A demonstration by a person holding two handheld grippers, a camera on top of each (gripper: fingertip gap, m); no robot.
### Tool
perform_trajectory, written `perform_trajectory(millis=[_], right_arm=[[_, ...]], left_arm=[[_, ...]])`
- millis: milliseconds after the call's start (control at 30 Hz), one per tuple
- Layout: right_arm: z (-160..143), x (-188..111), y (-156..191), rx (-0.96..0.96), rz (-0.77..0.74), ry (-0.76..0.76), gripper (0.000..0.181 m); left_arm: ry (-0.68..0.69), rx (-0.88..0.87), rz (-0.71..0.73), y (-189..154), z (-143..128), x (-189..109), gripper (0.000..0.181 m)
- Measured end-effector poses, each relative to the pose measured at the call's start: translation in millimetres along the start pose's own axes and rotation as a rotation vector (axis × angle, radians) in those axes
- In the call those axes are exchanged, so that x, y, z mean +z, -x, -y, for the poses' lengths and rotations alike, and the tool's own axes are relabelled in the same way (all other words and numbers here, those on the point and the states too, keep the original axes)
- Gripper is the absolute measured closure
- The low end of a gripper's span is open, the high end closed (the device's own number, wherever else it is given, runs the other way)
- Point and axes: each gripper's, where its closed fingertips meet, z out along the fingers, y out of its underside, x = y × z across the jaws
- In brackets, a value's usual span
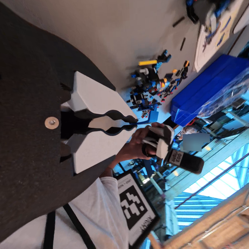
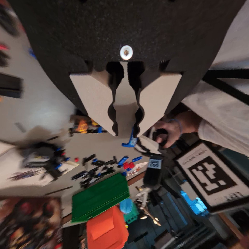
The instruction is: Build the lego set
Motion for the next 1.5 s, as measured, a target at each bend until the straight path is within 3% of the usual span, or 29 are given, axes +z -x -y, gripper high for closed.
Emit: perform_trajectory(millis=[100,167,333,600,733,933,1500], right_arm=[[14,-11,-41,-0.05,-0.102,0.082,0.158],[0,-6,-74,-0.016,-0.09,0.24,0.151],[-25,9,-88,0.228,0.187,0.446,0.145],[-28,32,-75,0.43,0.456,0.466,0.152],[-36,38,-74,0.431,0.408,0.508,0.168],[-29,33,-79,0.474,0.347,0.419,0.172],[-31,20,-86,0.558,0.295,0.366,0.171]], left_arm=[[-0.056,-0.127,0.051,9,3,-11,0.181],[-0.07,-0.159,0.092,13,2,-13,0.181],[-0.064,-0.238,0.135,22,-8,-9,0.181],[-0.048,-0.321,0.119,34,-11,-2,0.181],[-0.042,-0.35,0.112,36,-11,2,0.181],[-0.054,-0.421,0.118,39,-16,5,0.181],[-0.043,-0.547,-0.024,39,-3,30,0.181]])
